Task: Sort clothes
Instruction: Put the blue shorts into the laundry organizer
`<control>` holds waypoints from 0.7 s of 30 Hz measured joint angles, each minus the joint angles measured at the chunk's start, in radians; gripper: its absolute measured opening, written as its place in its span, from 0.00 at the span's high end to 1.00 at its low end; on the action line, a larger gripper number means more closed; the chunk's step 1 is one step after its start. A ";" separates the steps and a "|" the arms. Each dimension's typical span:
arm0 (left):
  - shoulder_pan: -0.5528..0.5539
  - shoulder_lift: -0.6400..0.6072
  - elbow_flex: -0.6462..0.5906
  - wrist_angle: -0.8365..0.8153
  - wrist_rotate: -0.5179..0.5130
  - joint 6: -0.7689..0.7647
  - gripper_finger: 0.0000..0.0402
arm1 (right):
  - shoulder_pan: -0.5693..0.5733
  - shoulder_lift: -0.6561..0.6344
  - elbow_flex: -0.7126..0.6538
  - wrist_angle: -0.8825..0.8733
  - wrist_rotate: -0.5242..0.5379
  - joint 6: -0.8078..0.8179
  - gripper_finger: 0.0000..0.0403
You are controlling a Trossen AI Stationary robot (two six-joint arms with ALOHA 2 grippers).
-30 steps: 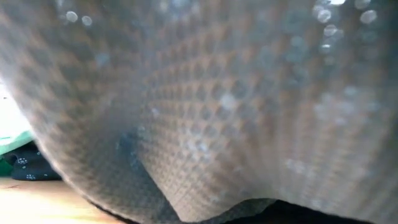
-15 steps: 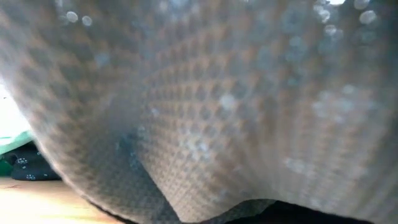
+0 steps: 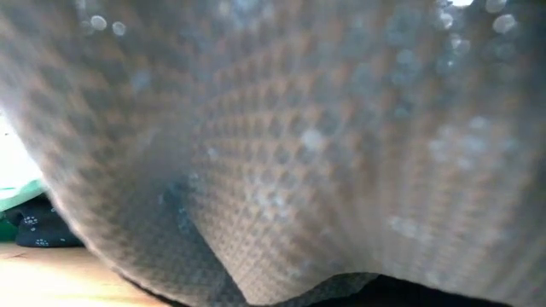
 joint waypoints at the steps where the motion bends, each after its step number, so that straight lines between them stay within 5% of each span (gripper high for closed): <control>1: 0.008 0.000 0.000 -0.017 0.030 -0.015 0.50 | 0.000 0.000 0.000 0.005 -0.002 -0.001 1.00; 7: 0.012 0.004 0.000 -0.056 0.083 -0.048 0.55 | -0.001 0.000 0.000 0.021 -0.004 -0.011 1.00; 13: 0.010 0.005 0.000 -0.043 0.077 -0.101 0.94 | -0.001 0.000 0.000 0.037 0.001 -0.011 1.00; 21: -0.029 -0.027 0.088 -0.048 0.021 -0.044 0.98 | -0.001 -0.006 0.008 0.091 0.093 -0.156 1.00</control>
